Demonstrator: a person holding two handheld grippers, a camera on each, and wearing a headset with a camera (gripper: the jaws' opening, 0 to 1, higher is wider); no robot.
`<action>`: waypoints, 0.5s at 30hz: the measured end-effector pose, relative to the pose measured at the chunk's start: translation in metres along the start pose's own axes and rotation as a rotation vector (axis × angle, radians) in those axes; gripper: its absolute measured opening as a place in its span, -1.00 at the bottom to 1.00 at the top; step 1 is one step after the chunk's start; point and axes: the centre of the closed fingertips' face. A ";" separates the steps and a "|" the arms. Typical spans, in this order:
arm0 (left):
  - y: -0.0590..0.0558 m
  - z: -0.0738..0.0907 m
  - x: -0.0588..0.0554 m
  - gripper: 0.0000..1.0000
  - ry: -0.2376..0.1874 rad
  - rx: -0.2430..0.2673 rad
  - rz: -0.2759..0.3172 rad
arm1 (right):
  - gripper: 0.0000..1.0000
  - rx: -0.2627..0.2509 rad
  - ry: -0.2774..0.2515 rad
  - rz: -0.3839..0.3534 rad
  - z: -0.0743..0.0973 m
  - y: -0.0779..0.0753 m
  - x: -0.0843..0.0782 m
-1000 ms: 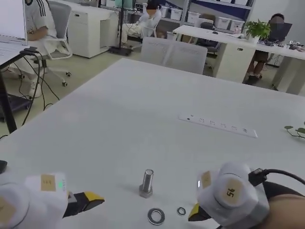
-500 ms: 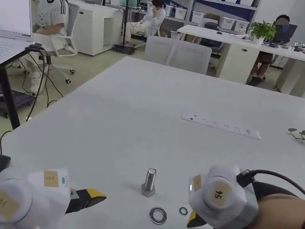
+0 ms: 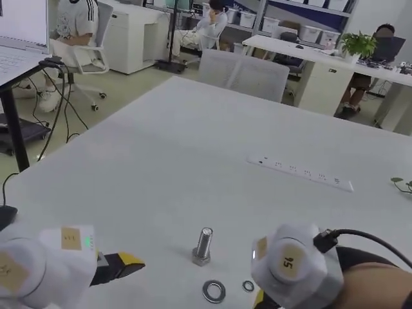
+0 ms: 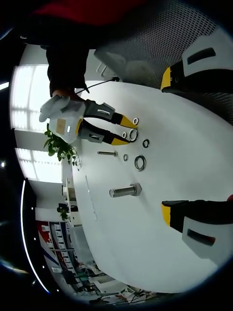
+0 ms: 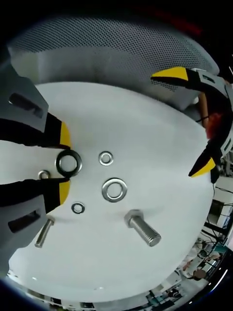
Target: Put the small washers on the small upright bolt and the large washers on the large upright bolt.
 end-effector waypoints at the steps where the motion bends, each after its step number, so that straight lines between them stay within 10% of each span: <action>1: 0.000 0.000 0.000 0.83 0.000 0.000 0.000 | -0.49 0.004 0.003 -0.003 0.000 0.001 0.000; 15: -0.001 0.002 0.003 0.82 -0.008 0.009 -0.001 | -0.43 0.012 0.006 -0.031 -0.001 0.001 -0.001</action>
Point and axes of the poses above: the centre of the closed fingertips' face, and the gripper's own axes: z roughly backward along the fingers, y roughly to its left, x roughly out of its top, and after that the axes turned 13 degrees about -y, right-handed
